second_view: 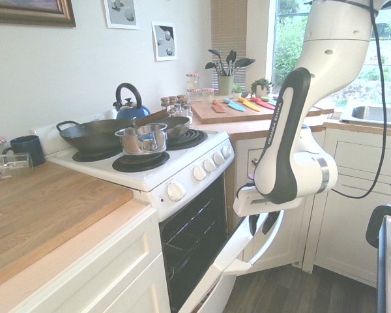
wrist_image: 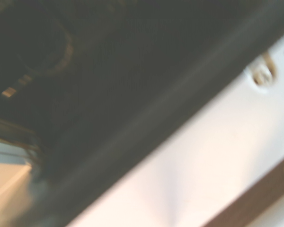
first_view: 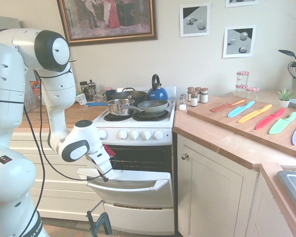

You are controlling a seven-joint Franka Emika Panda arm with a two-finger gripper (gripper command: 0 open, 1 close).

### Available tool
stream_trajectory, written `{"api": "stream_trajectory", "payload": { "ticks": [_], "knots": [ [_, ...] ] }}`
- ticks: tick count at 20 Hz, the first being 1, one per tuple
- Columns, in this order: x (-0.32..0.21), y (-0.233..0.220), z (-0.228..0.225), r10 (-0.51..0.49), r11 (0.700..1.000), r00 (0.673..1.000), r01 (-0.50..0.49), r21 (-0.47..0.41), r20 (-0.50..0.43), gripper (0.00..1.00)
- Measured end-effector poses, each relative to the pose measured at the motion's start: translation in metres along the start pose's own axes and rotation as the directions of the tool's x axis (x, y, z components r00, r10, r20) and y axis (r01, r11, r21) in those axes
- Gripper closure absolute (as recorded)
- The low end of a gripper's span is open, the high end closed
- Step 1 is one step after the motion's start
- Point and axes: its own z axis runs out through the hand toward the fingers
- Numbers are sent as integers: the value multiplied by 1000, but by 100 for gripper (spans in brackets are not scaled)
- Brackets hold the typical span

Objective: Open the oven

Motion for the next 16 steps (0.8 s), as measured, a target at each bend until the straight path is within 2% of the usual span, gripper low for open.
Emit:
{"api": "stream_trajectory", "payload": {
  "ticks": [6, 12, 16],
  "knots": [
    [-27, 1, -38, -33, 999, 999, 34, 42, -18, 0],
    [-45, 16, -41, -142, 990, 990, 142, 25, -7, 0],
    [-38, 16, -36, -214, 977, 976, 213, 18, 32, 0]
  ]
}}
